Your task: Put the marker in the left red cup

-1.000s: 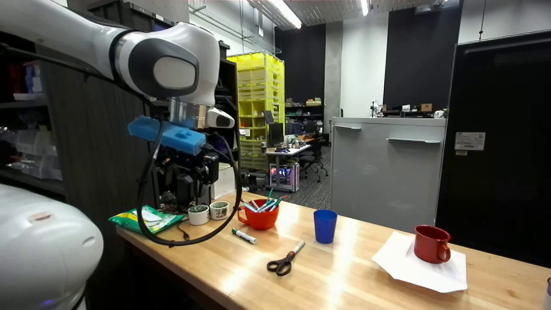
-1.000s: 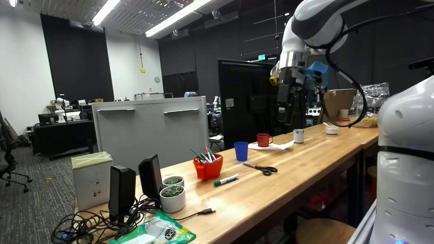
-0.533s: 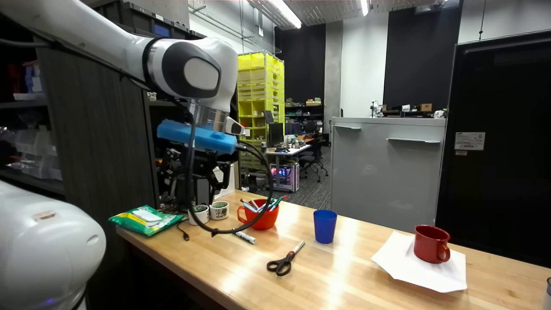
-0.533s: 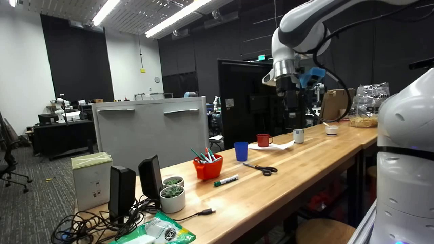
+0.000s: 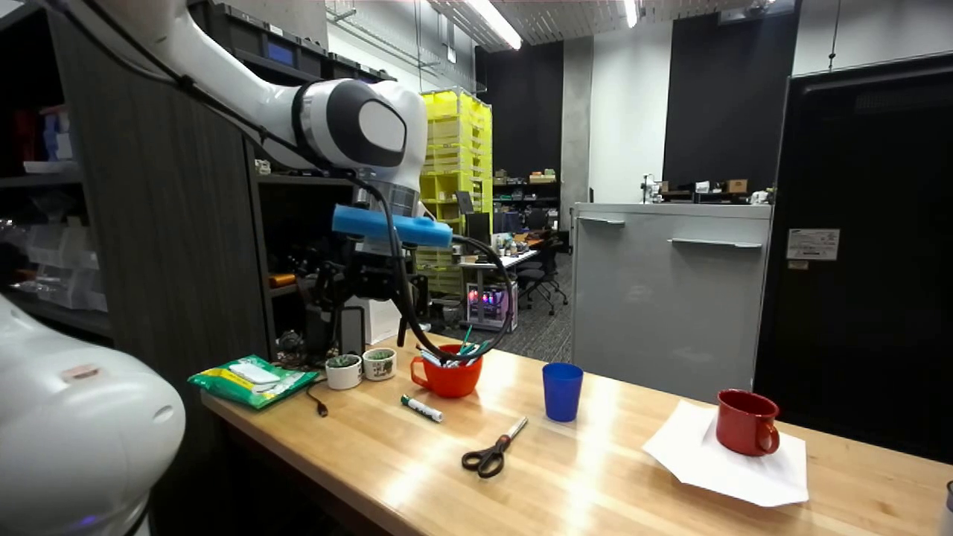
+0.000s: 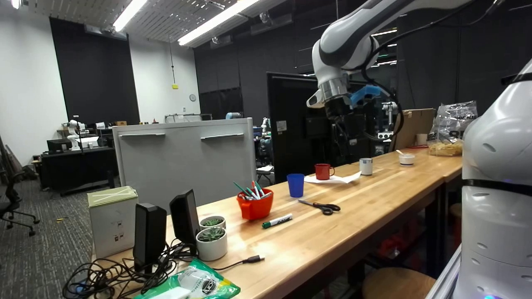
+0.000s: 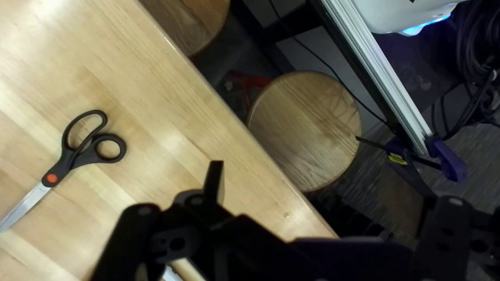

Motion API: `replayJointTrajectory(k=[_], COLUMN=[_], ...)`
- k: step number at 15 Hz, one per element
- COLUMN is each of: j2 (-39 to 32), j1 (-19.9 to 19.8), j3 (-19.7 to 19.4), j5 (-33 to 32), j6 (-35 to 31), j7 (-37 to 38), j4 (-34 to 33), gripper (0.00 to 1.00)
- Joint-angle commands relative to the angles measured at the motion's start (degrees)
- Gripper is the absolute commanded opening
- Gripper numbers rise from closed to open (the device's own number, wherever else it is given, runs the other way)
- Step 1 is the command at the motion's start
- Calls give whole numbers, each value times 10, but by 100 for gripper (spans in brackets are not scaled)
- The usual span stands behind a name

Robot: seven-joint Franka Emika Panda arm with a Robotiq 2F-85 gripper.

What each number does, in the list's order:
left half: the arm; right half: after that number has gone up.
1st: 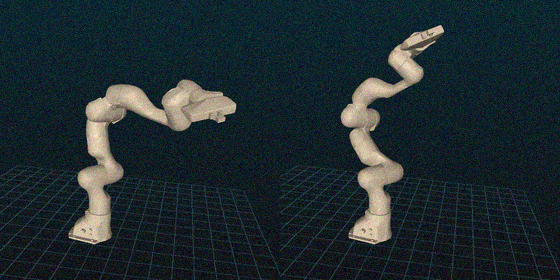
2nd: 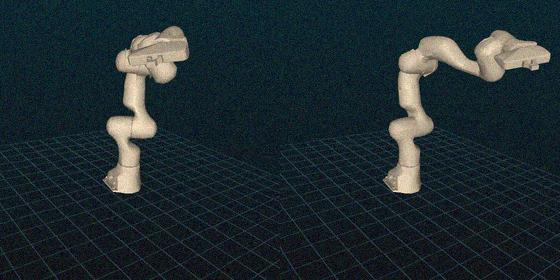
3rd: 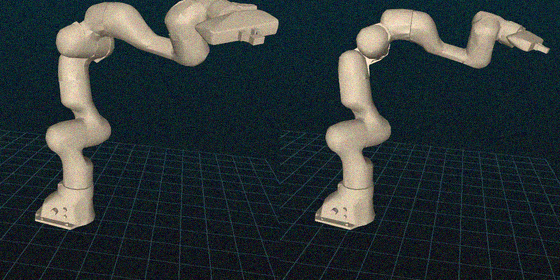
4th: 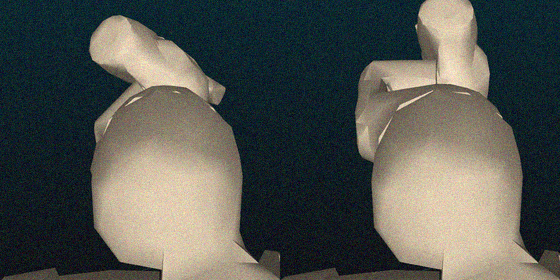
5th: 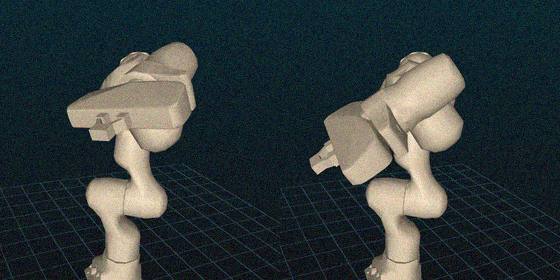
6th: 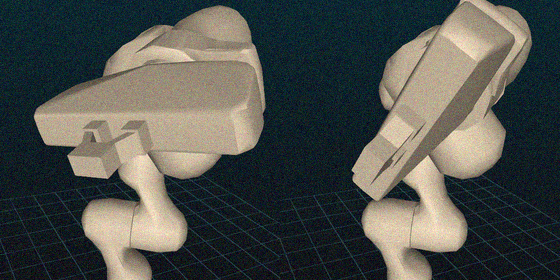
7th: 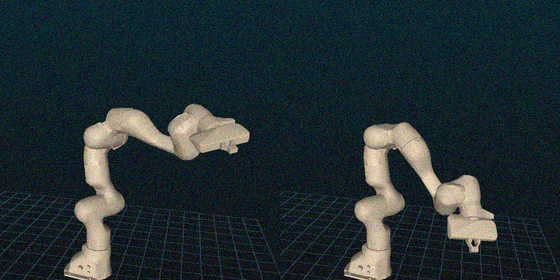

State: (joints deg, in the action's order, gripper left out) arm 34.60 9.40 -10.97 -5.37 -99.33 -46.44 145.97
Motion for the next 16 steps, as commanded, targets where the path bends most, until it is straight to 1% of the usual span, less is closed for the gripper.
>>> replayJointTrajectory(k=[1, 7, 9, 11, 13, 16], j2=[-3, -6, -19, -28, -38, -57], j1=[-15, -15, -13, -10, -9, -6], j3=[13, 13, 15, 18, 26, 40], j5=[6, 5, -8, -18, -33, -60], j6=[0, 6, 13, 5, -15, -65], j7=[-8, -13, -33, -58, -81, -117], j4=[-1, -6, -15, -15, -13, -10], gripper=[100, 100, 100, 100, 100, 100])
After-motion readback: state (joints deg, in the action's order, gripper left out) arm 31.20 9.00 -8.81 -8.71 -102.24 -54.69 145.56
